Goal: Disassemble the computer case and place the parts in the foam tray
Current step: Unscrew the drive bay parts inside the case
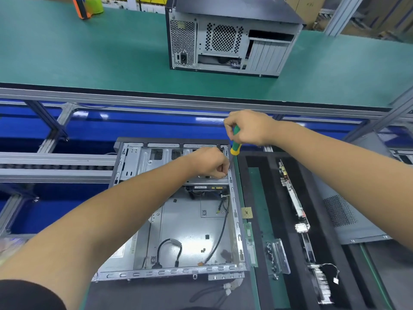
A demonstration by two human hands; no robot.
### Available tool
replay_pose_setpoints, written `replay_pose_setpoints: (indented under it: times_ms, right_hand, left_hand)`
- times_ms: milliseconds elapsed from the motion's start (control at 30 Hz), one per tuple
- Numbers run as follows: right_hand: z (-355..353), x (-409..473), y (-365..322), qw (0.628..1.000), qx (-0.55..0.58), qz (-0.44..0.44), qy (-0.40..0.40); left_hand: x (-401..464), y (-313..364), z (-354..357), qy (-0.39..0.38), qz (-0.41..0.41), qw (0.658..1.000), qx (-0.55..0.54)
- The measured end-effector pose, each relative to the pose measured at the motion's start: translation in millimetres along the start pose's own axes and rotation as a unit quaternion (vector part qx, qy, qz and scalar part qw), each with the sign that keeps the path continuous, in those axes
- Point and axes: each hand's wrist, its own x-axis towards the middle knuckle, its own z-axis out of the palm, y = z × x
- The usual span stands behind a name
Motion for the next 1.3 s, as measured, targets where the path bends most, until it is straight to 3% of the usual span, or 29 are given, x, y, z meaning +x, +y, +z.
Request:
replay_pose_setpoints:
  times_ms: [133,367,500,700,933,1133,1300]
  right_hand:
    - [0.2,1.8,0.7,1.0,-0.004,-0.004,-0.005]
    - [-2.7,-3.2,4.3,1.0,0.0,0.013,-0.008]
    - [-6.7,-5.8,6.1,0.999,0.011,0.025,-0.017]
    - [-6.8,-7.7,5.6,1.0,0.01,0.021,-0.017]
    - [-7.1,-4.7,2.9,1.0,0.011,0.021,-0.015]
    - [-6.4,-3.3,0.8,1.0,0.01,0.018,-0.016]
    - [-6.1,-1.5,-0.9,1.0,0.001,0.017,-0.017]
  left_hand:
    - [5.5,5.6,-2.3,-0.007,-0.019,1.0,0.001]
    - [-8.6,4.3,16.6,0.072,-0.05,0.994,-0.062]
    - [-4.0,2.1,12.9,0.061,-0.031,0.997,-0.036]
    - [-9.4,-3.5,22.7,0.109,0.003,0.993,-0.041]
    - [-8.3,-10.7,17.0,0.084,0.024,0.995,-0.039]
    - [1.5,-10.5,0.8,-0.014,0.017,0.999,-0.028]
    - [7.5,-0.9,0.4,-0.006,-0.002,1.0,0.02]
